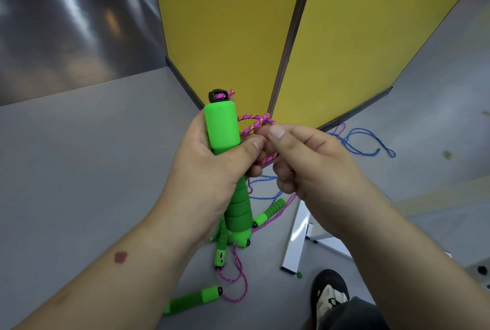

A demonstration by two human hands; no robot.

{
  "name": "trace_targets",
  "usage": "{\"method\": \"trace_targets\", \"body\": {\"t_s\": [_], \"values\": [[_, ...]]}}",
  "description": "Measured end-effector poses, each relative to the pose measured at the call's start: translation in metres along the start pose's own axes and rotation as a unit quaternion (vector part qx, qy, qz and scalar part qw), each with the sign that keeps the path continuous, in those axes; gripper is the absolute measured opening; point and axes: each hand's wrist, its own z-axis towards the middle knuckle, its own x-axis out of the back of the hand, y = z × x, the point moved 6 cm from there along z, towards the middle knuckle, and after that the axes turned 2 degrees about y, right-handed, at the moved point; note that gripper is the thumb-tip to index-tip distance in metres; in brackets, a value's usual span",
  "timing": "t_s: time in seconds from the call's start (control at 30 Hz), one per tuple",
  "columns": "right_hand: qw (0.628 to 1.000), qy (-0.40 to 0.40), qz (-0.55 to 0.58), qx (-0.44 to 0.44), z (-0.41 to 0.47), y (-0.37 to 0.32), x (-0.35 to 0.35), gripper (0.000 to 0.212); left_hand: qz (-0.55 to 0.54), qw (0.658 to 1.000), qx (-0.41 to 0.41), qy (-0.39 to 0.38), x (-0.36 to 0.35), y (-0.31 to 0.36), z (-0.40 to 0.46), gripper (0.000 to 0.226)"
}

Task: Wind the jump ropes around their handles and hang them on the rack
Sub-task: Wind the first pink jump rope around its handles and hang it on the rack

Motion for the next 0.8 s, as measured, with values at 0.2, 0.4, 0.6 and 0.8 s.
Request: {"method": "trace_targets", "body": {"t_s": [0.2,0.4,0.6,0.8], "values": [[0.997,0.067,0.038,0.027,0.002,-0.005,0.01,0.017,0.024,0.995,0.035,-0.087,-0.015,-0.011,-0.009,0.038],[0.999,0.012,0.023,-0.042,0.004,0.008,0.004,0.039,0.028,0.998,-0.004,-0.053,-0.011,-0.001,-0.005,0.036],[0.986,-0.12,-0.08,-0.081,-0.003,0.011,-0.008,0.01,-0.02,0.999,0.003,0.027,0.009,0.004,0.006,0.038],[0.987,-0.115,-0.097,-0.049,-0.005,0.005,-0.007,0.003,-0.031,0.999,0.009,0.02,0.007,0.006,0.004,0.034]]}}
